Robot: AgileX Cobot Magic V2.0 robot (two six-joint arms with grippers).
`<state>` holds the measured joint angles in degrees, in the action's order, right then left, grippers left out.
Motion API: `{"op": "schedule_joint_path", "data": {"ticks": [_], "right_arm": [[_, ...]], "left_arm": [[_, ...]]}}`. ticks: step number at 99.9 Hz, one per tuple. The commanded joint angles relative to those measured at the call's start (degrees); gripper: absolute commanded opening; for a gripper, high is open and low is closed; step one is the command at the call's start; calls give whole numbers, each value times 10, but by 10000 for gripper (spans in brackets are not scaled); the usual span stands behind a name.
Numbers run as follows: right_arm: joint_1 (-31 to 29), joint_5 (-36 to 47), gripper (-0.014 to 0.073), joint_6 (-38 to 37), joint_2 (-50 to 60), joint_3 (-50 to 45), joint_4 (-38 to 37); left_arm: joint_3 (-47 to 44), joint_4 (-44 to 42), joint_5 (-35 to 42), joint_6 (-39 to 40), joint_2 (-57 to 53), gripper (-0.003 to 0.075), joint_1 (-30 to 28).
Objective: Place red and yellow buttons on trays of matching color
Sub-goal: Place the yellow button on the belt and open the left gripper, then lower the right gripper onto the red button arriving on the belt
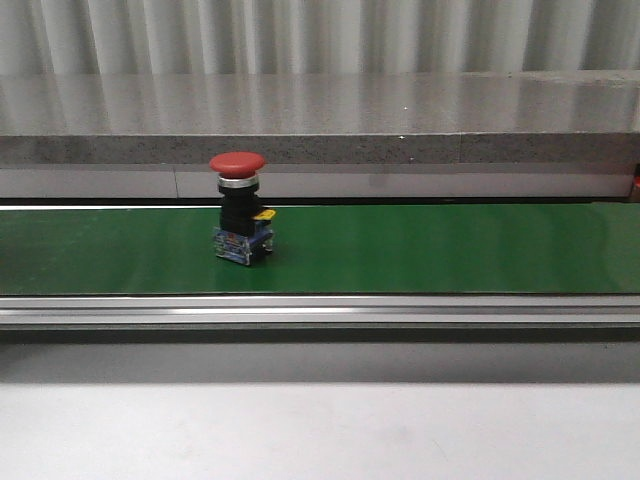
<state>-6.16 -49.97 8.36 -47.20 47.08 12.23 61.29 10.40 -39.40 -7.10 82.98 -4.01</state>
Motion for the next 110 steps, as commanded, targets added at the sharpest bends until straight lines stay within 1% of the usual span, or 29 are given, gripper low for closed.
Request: {"op": "schedule_joint_path", "data": {"ticks": [1, 25, 42, 56, 74, 81, 88, 95, 100, 102, 110], "right_arm": [[2, 29, -66, 5, 4, 13, 2], [2, 29, -66, 5, 4, 13, 2], [2, 29, -66, 5, 4, 13, 2], [2, 29, -66, 5, 4, 13, 2], [2, 29, -66, 5, 4, 13, 2], [2, 29, -66, 5, 4, 13, 2], [2, 29, -66, 5, 4, 13, 2], [2, 29, -66, 5, 4, 13, 2], [2, 29, -66, 5, 4, 13, 2], [2, 29, -66, 5, 4, 13, 2], [2, 30, -66, 5, 4, 13, 2]], "left_arm": [[17, 19, 25, -13, -41, 621, 14], [17, 19, 26, -28, -106, 621, 55], [-1, 19, 36, -29, -163, 621, 69], [-43, 19, 64, -29, -225, 619, 71], [-116, 19, 93, -29, -316, 618, 71], [-145, 19, 102, -29, -349, 601, 71], [-172, 19, 110, -28, -383, 546, 71], [-196, 23, 119, -28, -414, 453, 71], [-210, 23, 125, -28, -433, 357, 71], [-215, 24, 128, -28, -440, 330, 71], [-228, 24, 133, -28, -461, 168, 71]]}}
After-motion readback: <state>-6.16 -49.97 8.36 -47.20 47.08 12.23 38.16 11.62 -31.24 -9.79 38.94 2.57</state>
